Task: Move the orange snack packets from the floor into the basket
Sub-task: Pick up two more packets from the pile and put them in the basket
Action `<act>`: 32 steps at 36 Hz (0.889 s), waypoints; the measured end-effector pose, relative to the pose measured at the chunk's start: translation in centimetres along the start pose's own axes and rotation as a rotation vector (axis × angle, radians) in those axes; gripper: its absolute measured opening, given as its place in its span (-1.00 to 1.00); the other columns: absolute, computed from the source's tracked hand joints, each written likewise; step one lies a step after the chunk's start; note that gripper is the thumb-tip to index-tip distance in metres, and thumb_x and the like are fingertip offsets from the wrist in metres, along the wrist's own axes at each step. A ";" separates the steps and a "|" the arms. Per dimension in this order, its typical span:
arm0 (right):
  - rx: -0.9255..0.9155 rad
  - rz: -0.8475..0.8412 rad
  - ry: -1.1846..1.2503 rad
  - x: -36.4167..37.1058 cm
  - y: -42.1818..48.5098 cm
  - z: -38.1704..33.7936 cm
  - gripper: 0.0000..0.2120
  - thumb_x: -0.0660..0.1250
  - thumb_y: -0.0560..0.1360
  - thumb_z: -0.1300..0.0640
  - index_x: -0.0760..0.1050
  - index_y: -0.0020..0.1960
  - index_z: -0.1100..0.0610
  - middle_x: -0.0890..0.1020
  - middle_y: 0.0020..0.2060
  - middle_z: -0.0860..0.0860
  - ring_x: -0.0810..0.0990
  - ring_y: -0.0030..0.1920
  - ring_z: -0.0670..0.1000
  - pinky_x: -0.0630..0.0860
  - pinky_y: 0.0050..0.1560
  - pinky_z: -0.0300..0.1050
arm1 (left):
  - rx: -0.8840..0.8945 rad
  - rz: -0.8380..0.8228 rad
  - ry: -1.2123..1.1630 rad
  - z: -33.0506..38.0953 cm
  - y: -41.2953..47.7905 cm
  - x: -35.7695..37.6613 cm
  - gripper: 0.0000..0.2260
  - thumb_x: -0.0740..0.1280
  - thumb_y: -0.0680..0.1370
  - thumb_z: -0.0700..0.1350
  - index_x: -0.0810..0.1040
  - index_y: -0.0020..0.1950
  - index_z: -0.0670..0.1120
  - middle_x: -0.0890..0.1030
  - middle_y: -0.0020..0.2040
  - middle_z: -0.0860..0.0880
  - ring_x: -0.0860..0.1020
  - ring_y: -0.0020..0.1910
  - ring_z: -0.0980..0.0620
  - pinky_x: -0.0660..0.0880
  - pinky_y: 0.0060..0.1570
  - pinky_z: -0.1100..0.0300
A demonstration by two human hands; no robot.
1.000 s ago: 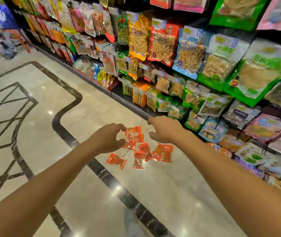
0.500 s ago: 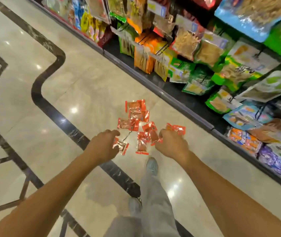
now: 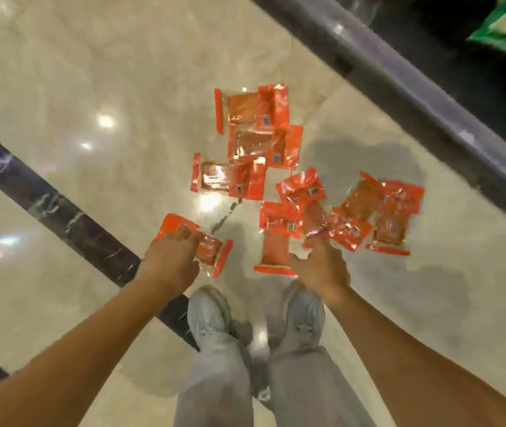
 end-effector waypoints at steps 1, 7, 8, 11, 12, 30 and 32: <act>0.005 0.011 0.006 1.5 2.0 0.2 -0.47 0.39 0.45 -0.19 0.44 0.34 0.00 0.61 0.20 0.06 0.58 0.19 0.19 0.49 0.03 0.01 | 0.006 0.004 0.041 -0.7 2.0 1.7 -0.52 0.30 0.52 -0.10 0.35 0.44 0.02 0.46 0.38 -0.05 0.43 0.35 -0.12 0.38 0.31 0.02; 0.145 0.128 0.121 8.5 10.2 1.9 -0.24 0.41 0.38 -0.34 0.30 0.41 0.02 0.53 0.27 0.07 0.54 0.25 0.24 0.52 0.18 0.17 | 0.112 0.006 0.248 -2.3 10.3 10.6 -0.31 0.41 0.49 -0.13 0.15 0.53 0.01 0.25 0.52 -0.11 0.24 0.50 -0.18 0.19 0.48 -0.10; 0.181 0.162 0.125 9.2 10.8 2.2 -0.20 0.47 0.37 -0.27 0.25 0.43 0.08 0.47 0.32 0.11 0.49 0.28 0.26 0.49 0.19 0.21 | 0.127 0.010 0.279 -2.3 10.9 11.7 -0.26 0.42 0.46 -0.15 0.11 0.54 0.02 0.23 0.52 -0.12 0.24 0.49 -0.18 0.18 0.47 -0.12; 0.242 0.275 0.220 10.5 11.8 2.9 -0.15 0.60 0.30 -0.11 0.20 0.40 0.10 0.46 0.31 0.12 0.50 0.27 0.26 0.46 0.19 0.27 | 0.113 0.060 0.361 -2.0 12.0 13.5 -0.20 0.39 0.40 -0.23 0.03 0.52 -0.03 0.29 0.42 -0.16 0.32 0.37 -0.21 0.26 0.36 -0.14; 0.244 0.299 0.260 10.7 11.9 3.0 -0.15 0.62 0.28 -0.08 0.22 0.38 0.08 0.50 0.27 0.10 0.53 0.24 0.25 0.48 0.18 0.26 | 0.101 0.085 0.388 -1.8 12.3 13.5 -0.23 0.37 0.40 -0.24 0.02 0.49 -0.06 0.33 0.37 -0.17 0.35 0.31 -0.21 0.29 0.30 -0.12; -0.066 0.200 0.822 -8.2 2.2 -5.7 -0.69 0.56 0.36 0.24 0.61 0.08 0.14 0.74 -0.11 0.10 0.72 -0.11 0.04 0.66 -0.03 0.09 | -0.069 0.103 -0.993 1.6 5.7 -9.2 -0.83 0.36 0.51 -0.36 0.51 0.06 -0.19 0.63 -0.11 -0.24 0.62 -0.25 -0.15 0.58 -0.28 0.08; -0.110 0.216 0.934 -13.8 -1.1 -7.7 -0.70 0.53 0.37 0.35 0.60 0.07 0.25 0.73 -0.17 0.13 0.70 -0.24 -0.04 0.64 -0.19 -0.08 | -0.049 0.157 -1.056 2.8 2.9 -15.3 -0.83 0.39 0.50 -0.35 0.53 0.04 -0.16 0.61 -0.21 -0.18 0.56 -0.35 -0.07 0.52 -0.47 0.20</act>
Point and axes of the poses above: each hand's wrist, its own y-axis towards the middle knuckle, its own x-axis out of the palm, z = x × y, the point moved 8 cm from there along y, towards the middle knuckle
